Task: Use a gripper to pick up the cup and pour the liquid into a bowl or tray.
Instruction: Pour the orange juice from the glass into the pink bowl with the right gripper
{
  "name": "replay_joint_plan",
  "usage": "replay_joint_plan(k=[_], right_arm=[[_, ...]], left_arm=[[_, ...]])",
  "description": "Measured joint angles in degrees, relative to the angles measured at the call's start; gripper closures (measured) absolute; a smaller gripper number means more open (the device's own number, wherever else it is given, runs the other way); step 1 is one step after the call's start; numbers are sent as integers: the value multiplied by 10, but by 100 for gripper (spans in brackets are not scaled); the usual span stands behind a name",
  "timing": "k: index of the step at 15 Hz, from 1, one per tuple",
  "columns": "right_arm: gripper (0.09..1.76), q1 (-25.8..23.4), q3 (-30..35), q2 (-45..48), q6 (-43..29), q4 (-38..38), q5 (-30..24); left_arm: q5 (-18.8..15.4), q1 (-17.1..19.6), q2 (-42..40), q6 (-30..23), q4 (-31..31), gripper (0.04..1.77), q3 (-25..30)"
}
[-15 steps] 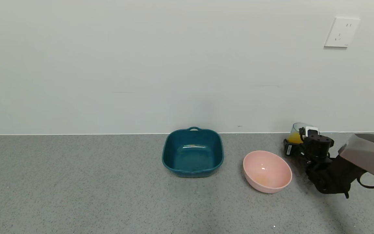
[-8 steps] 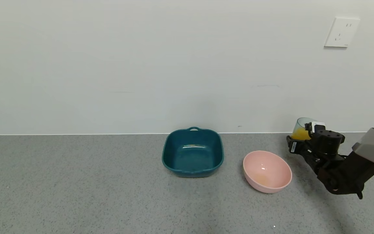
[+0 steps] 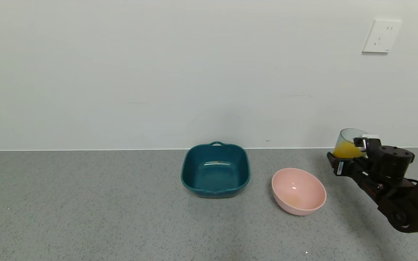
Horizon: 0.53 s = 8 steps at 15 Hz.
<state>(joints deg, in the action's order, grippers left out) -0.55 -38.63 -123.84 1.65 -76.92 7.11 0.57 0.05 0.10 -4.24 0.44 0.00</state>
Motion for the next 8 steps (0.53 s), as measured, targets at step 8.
replay_joint_plan(k=[8], right_arm=[[51,-4,140,52,118,-100,-51]], left_arm=[[0,0,0,0,0,9,0]])
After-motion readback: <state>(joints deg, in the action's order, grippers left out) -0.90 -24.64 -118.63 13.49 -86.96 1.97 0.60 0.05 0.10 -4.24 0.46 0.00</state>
